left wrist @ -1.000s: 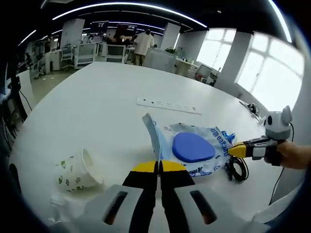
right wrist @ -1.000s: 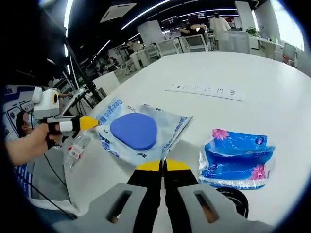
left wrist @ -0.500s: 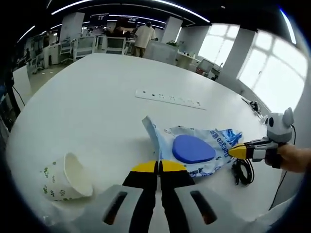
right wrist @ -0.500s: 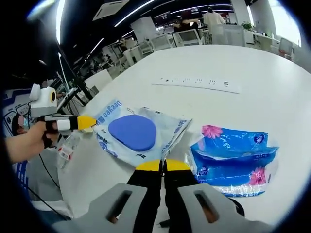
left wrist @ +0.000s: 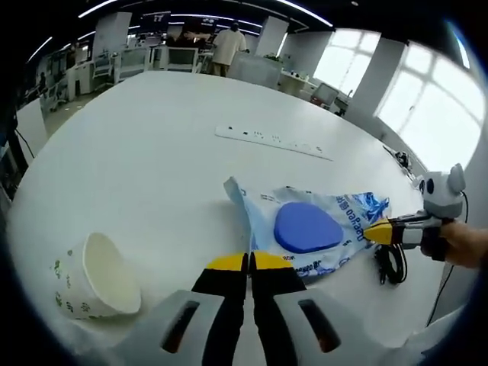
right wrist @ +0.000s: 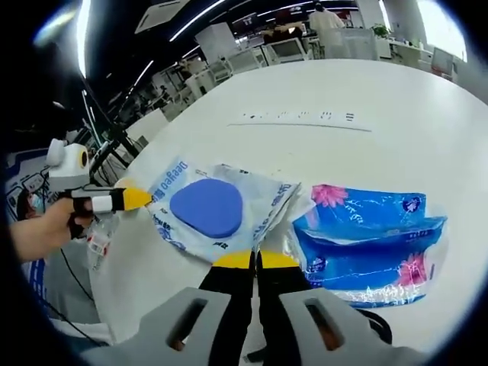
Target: Arrange the tabletop items into an orderly group along one side of the table until the central work area is clear of visible clutter.
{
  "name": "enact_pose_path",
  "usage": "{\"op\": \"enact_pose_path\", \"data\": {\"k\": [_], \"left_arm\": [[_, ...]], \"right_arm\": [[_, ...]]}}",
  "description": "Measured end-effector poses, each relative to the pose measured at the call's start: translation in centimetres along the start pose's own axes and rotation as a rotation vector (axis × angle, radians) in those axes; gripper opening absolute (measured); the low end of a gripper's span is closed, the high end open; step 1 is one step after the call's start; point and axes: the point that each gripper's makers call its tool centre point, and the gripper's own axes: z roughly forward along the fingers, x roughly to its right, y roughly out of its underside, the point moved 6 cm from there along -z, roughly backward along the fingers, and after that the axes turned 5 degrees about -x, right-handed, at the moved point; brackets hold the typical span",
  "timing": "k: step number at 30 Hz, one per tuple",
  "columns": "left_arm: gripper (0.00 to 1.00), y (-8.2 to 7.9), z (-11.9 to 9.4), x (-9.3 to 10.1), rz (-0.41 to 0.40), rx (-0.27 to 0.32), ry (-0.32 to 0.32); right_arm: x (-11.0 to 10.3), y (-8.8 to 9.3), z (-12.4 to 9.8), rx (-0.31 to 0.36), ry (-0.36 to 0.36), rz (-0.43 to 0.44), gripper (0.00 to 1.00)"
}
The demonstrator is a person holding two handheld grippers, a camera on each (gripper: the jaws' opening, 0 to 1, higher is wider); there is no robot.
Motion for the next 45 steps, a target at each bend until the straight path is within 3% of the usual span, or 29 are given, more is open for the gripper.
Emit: {"op": "enact_pose_path", "data": {"k": [12,18,22,24,25,29,32,35,39,45], "left_arm": [[0.00,1.2,0.4,-0.5,-0.010,-0.035,0.006],[0.01,1.5,0.2,-0.5,0.020,-0.039,0.001],[0.02,1.4,0.1,-0.7,0.018,-0.026,-0.011],[0.04,1.0,-0.3,-0.7,0.010,0.012,-0.009],[0.05,0.6,-0.4,-0.4,-0.032,0.041,0.020],[0.24,0.1,-1.1,-0.6,-0.041,0.078,-0.001],[0.39,0.0,-1.3,-0.5,-0.071,0.105,0.017],[0.52,0.1,-1.7,0.2,-0.072,0.119,0.051],[0.70,0.4,-2.3,1.2,-0.015,0.133,0.067],[0.91,0.8,-3.3,2.3,0.024,0.129,0.081]], "right_arm": [[0.2,0.5,0.1,0.000,0.024,0.061,0.00],[0.0,0.5,0.1,0.005,0.030,0.053,0.02],[-0.2,0.6,-0.1,0.009,0.034,0.048,0.04],[-0.4,0.6,-0.2,0.017,0.029,0.033,0.08],[-0.5,0.6,-0.3,0.028,0.018,0.038,0.10],[-0.5,0.4,-1.2,0.049,0.018,0.034,0.13],[-1.3,0.1,-1.8,0.100,-0.057,0.074,0.17],[-1.5,0.3,-2.8,0.129,-0.064,0.066,0.19],[-2.2,1.0,-3.7,0.163,-0.126,0.087,0.32],[-2.3,2.6,-5.1,0.161,-0.109,0.078,0.50]]}}
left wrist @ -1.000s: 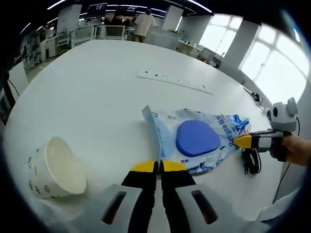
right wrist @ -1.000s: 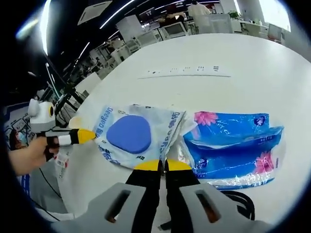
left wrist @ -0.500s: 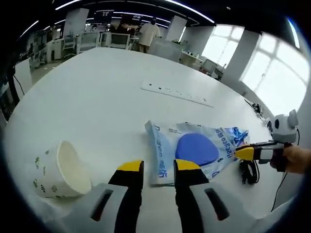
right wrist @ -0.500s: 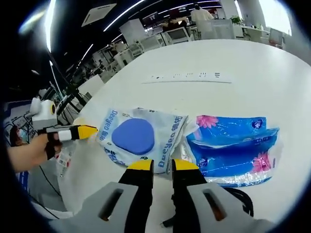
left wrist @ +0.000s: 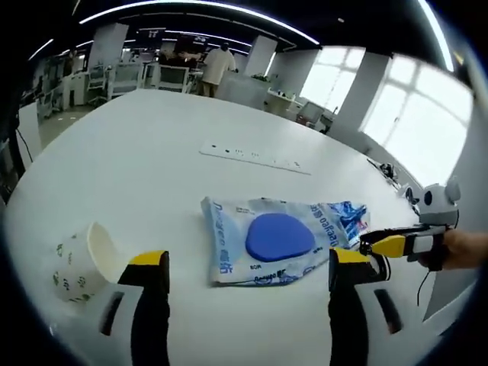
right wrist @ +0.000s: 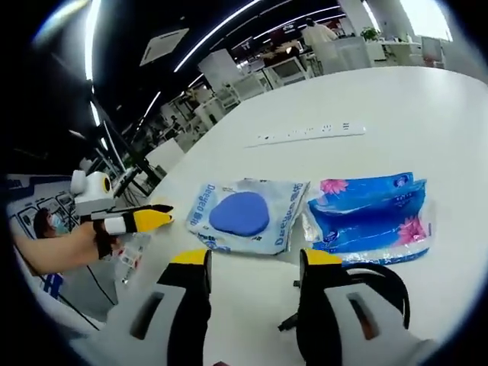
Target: Arrange the tabletop items into an orderly group along one side of the table until the central work area is clear of visible clutter.
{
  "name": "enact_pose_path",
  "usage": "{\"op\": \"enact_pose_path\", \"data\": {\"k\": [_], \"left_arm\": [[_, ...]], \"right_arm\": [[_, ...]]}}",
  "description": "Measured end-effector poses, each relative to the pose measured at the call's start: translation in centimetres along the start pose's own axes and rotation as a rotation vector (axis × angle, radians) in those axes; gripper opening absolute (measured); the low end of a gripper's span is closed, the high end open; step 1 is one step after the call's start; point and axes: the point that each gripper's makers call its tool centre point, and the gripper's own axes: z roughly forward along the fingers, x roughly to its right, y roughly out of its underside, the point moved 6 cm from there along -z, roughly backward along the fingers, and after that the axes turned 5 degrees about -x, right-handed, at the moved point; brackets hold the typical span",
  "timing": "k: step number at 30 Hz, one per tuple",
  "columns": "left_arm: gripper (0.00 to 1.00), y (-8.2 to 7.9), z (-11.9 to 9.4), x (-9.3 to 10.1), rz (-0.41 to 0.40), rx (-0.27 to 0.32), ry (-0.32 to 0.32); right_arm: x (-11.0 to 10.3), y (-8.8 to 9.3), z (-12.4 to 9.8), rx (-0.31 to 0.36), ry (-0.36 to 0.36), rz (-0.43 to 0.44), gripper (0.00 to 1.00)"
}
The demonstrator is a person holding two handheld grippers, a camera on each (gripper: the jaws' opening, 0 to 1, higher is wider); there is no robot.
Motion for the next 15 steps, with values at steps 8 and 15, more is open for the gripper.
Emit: {"op": "enact_pose_path", "data": {"k": [8,15], "left_arm": [[1.00,0.7,-1.4,1.0,0.042,-0.018,0.007],[1.00,1.0,-2.6,1.4,0.051,-0.005,0.008]], "right_arm": [[-0.4,1.5,-1.9,0.015,-0.030,0.049,0.68],[-0.8,1.9,-3.9,0.028,-0.038,0.070,0.72]]}}
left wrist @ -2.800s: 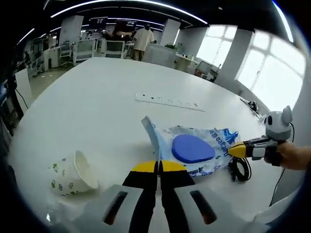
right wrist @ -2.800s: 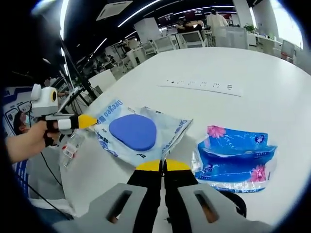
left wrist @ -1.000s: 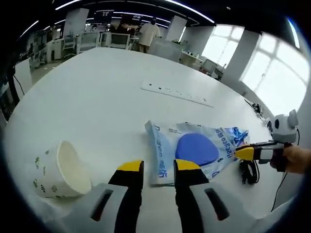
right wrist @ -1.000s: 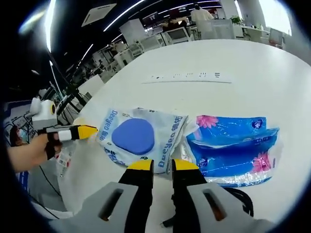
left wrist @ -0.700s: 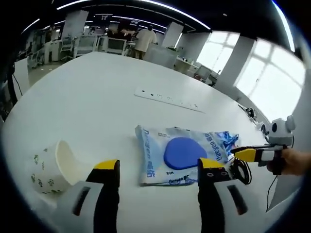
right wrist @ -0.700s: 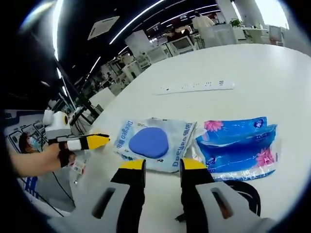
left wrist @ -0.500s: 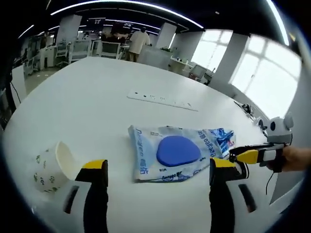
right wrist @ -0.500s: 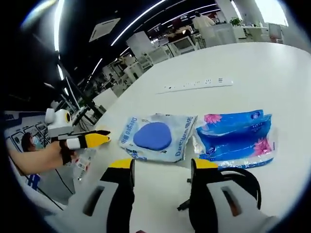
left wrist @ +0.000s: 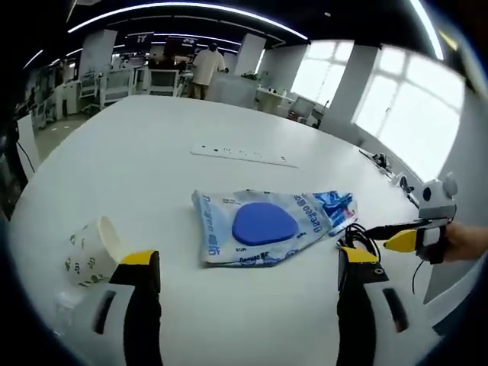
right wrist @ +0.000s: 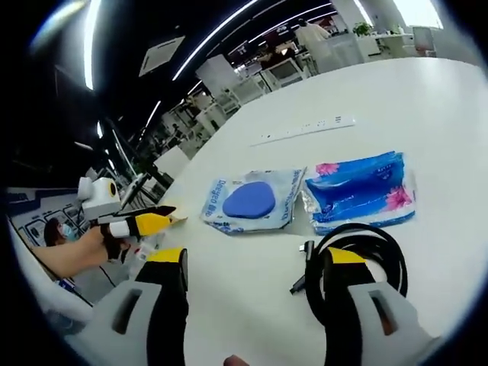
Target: Arrange the tabletop items into an orderly group along one side of the table until the central work area is clear of visible clutter.
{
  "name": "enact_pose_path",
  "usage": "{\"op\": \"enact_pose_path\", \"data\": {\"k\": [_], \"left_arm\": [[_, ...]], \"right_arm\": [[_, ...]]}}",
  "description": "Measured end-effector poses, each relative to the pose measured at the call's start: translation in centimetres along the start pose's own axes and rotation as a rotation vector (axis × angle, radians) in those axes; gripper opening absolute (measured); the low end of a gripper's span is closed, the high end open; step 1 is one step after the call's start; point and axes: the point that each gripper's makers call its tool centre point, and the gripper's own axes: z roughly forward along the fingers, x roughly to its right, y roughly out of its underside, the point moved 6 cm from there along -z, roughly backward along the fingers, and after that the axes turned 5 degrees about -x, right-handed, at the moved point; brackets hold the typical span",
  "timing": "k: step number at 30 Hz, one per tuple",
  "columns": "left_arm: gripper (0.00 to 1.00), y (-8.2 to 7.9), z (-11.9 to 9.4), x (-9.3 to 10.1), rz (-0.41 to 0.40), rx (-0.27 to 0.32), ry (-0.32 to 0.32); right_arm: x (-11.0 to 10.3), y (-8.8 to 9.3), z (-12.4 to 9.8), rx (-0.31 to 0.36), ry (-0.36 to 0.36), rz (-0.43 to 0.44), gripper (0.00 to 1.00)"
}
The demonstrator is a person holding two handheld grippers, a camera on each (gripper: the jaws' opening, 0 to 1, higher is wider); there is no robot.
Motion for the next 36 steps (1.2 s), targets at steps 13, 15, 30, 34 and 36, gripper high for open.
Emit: {"op": "enact_pose_path", "data": {"k": [13,15,30,34,36], "left_arm": [[0.94,1.0,-1.4,0.1,-0.025,-0.009,-0.020],[0.94,1.0,-1.5,0.0,-0.025,-0.008,-0.023],[0.92,1.4,-2.5,-0.4,0.013,-0.021,-0.037],[0.92,1.3,-2.8,-1.0,0.049,-0.032,-0.047],[0.92,1.3,-3.0,-1.4,0.067,-0.042,-0.056]], "right_arm": [[0.2,2.7,-2.0,-0.011,0.014,0.032,0.72],[0.1,2.7,-2.0,-0.009,0.013,0.036,0.72],[-0.3,3.5,-2.0,-0.042,0.008,0.005,0.69],[0.2,4.0,-2.3,-0.047,0.019,0.025,0.67],[0.3,3.9,-2.4,-0.045,0.021,0.031,0.67]]}}
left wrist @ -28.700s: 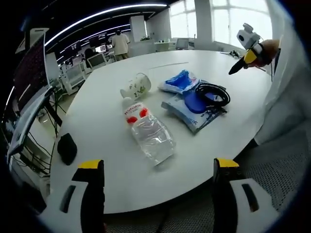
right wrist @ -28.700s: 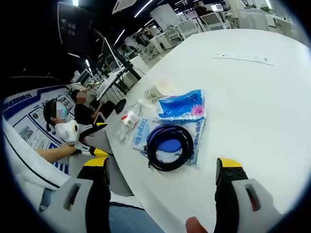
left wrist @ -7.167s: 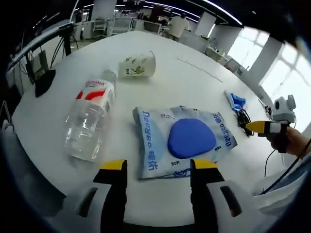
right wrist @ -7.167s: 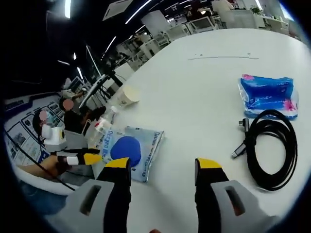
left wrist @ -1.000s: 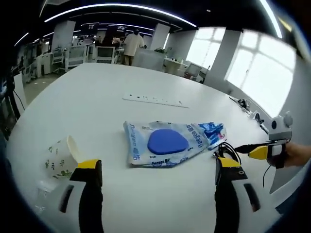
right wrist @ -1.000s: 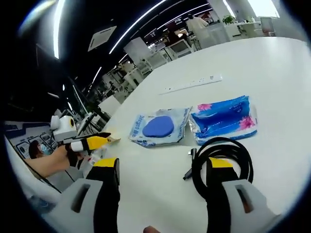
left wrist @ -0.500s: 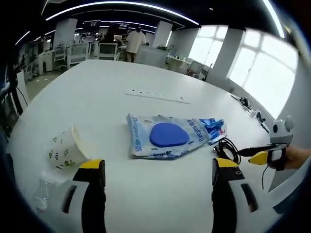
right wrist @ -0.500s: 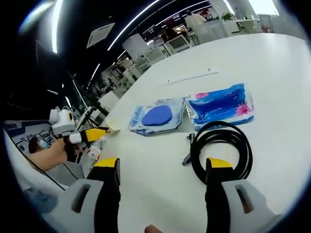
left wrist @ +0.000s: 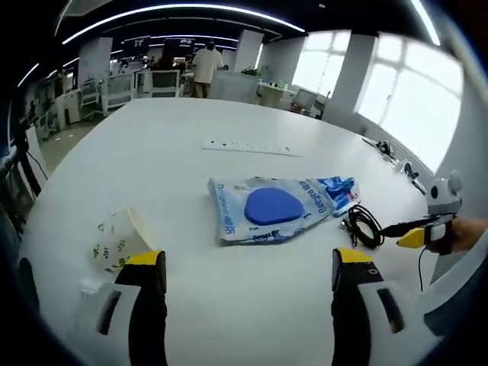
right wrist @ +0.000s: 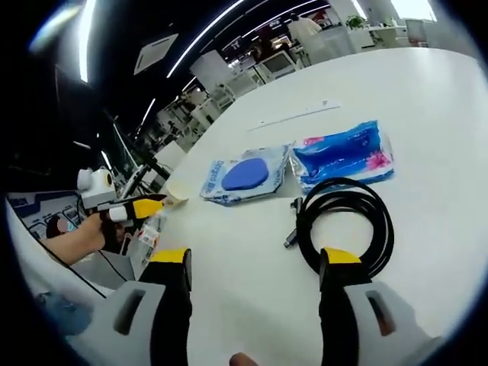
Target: Arrange the tabletop items into an orderly group along one side of the table until the central work area is clear of visible clutter.
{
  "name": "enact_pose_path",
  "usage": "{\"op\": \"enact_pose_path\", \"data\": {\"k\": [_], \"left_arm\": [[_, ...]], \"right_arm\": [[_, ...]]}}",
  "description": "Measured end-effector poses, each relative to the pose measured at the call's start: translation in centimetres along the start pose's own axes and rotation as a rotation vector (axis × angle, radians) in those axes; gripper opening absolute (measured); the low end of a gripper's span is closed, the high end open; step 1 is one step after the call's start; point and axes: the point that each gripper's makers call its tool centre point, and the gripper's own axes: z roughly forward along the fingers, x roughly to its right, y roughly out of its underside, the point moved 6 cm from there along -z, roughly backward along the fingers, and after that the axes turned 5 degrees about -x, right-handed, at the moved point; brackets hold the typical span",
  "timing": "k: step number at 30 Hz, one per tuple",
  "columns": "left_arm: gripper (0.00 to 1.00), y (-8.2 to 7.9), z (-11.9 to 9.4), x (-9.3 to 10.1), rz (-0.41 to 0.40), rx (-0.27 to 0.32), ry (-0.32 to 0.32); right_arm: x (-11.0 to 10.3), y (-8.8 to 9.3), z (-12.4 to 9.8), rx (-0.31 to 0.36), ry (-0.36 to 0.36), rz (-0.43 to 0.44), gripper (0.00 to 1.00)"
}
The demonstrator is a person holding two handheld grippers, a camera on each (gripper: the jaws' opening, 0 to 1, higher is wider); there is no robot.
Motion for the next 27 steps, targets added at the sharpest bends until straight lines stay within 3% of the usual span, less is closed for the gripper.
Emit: {"op": "enact_pose_path", "data": {"k": [5,11,16,19,22,27], "left_arm": [[0.92,0.1,-0.5,-1.1,0.061,-0.030,-0.023],[0.91,0.5,-1.3,-2.7,0.282,-0.110,-0.091],[0.92,0.1,-2.0,-4.1,0.298,-0.132,-0.112],[0.92,-0.2,-2.4,-5.3,0.389,-0.170,-0.149],[0.92,-0.6,-2.5,-5.9,0.427,-0.191,-0.155],[0.92,-1.0,-2.2,-6.9,0.430,-0.206,-0.157]], "right_arm": [[-0.3,-0.3,0.1,0.008,-0.008,-0.016,0.68],[-0.8,0.2,0.6,-0.024,-0.024,-0.053,0.68],[-0.9,0.4,0.6,-0.055,-0.013,-0.105,0.68],[-1.0,0.5,0.4,-0.061,-0.008,-0.122,0.68],[-0.9,0.7,0.2,-0.071,0.003,-0.150,0.68],[-0.8,1.0,-0.6,-0.085,0.024,-0.190,0.68]]}}
